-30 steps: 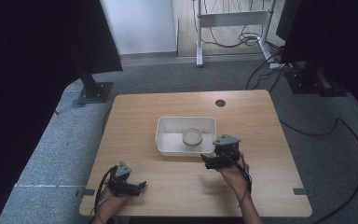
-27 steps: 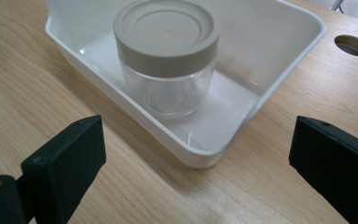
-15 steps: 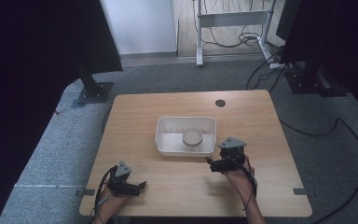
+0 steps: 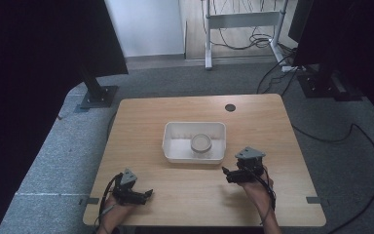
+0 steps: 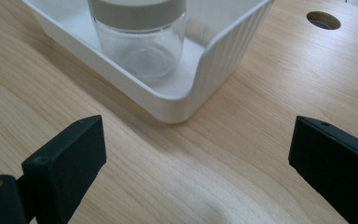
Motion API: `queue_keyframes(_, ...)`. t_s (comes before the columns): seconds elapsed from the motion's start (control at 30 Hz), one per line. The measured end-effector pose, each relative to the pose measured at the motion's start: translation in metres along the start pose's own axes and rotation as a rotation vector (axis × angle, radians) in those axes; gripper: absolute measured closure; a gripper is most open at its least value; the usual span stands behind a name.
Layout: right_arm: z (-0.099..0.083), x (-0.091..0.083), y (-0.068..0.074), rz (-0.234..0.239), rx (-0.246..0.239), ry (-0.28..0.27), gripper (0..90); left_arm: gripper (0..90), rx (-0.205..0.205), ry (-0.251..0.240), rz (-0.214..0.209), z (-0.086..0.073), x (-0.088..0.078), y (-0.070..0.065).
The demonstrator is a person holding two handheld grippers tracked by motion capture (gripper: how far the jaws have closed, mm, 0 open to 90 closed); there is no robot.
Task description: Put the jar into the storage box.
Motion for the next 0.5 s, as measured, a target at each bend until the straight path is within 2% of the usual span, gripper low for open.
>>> queue_keyframes(0.5,-0.019,-0.023,-0.013,-0.053,0.010,0.020,3.5,0.2,0.000,0.000,0.000,0.000,0.000,0.000)
Point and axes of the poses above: each handheld gripper's, and its own axes: x roughly forward along the jaws, z roughly out of its top, y roughly to its left, the point moved 5 cm from there along x, roughly forward along the jaws, and after that the axes turned 14 degrees about -y, right-handed, at the moved point
